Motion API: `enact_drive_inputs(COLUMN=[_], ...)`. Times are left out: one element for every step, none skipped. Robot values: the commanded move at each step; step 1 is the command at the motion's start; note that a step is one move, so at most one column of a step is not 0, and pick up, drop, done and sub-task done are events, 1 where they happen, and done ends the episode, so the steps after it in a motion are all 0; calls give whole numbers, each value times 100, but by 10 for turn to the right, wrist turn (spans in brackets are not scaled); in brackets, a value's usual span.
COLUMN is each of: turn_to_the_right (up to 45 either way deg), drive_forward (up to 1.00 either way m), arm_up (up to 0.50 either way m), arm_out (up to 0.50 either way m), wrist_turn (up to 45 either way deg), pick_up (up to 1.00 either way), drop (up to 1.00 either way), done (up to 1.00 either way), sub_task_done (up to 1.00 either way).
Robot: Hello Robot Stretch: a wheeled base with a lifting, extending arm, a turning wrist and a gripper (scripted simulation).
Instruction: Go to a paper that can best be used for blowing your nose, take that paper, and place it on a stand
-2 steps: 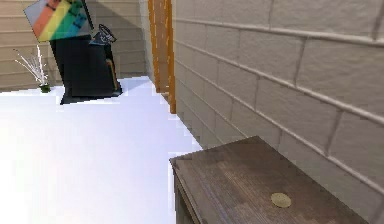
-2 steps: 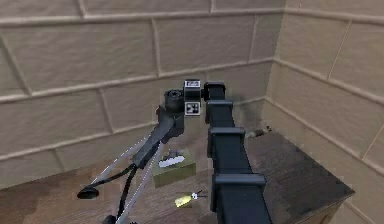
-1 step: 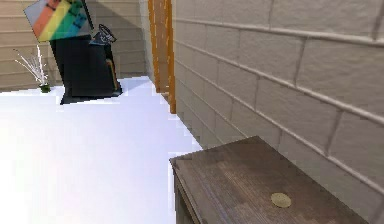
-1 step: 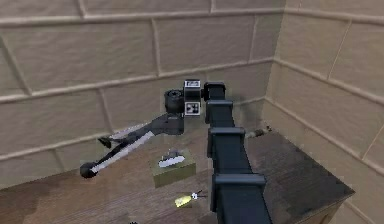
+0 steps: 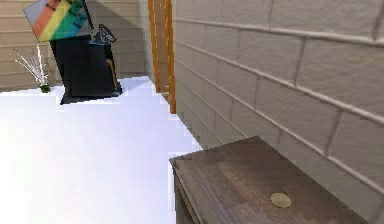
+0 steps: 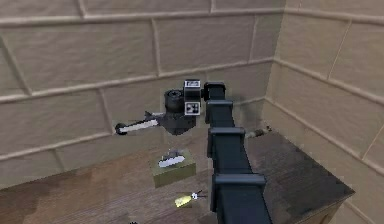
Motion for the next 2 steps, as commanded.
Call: enact_drive_inputs(turn_to_the_right=[0, 0], drive_forward=[0, 0], arm_up=[0, -30], arm_out=[0, 0], wrist_turn=[60, 0], pick_up=[0, 0], drop=[0, 0], done=[0, 0], sub_task_done=[0, 0])
